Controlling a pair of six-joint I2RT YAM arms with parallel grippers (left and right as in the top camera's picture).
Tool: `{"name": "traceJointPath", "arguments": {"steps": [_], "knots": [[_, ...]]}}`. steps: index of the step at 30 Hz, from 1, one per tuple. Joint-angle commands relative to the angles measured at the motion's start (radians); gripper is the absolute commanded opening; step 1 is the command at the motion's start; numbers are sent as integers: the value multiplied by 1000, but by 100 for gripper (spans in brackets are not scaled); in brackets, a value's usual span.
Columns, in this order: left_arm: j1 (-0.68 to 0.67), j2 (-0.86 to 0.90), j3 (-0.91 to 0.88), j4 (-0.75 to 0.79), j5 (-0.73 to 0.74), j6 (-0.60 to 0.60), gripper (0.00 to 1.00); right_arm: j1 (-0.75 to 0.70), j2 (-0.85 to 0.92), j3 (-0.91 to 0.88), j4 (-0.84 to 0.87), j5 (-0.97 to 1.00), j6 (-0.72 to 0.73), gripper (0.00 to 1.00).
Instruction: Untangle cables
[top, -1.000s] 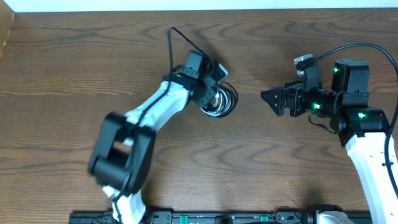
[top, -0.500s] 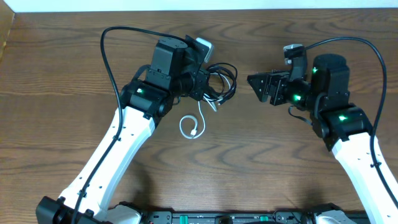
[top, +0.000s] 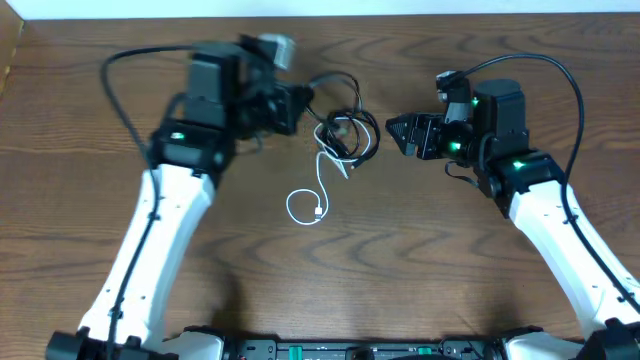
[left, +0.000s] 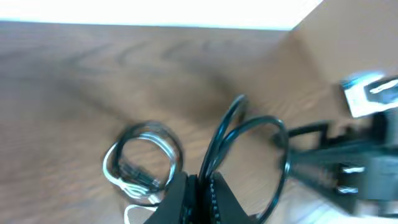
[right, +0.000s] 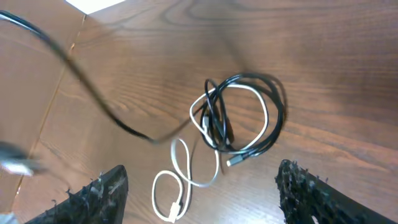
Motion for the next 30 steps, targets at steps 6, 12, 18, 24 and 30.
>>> {"name": "traceJointPath", "arguments": {"steps": [6,12,18,24,30], "knots": [[76,-157,50,56,328,-156,8,45,115,16,138,0,74,68],[153,-233,50,53,328,-156,7,81,222,16,272,5,157,58],[162,-228,50,6,328,-156,7,117,349,16,358,5,204,51],[162,-203,49,0,328,-156,7,147,449,16,428,8,203,48],[162,-156,49,-26,328,-156,8,187,501,16,427,57,203,33]]}}
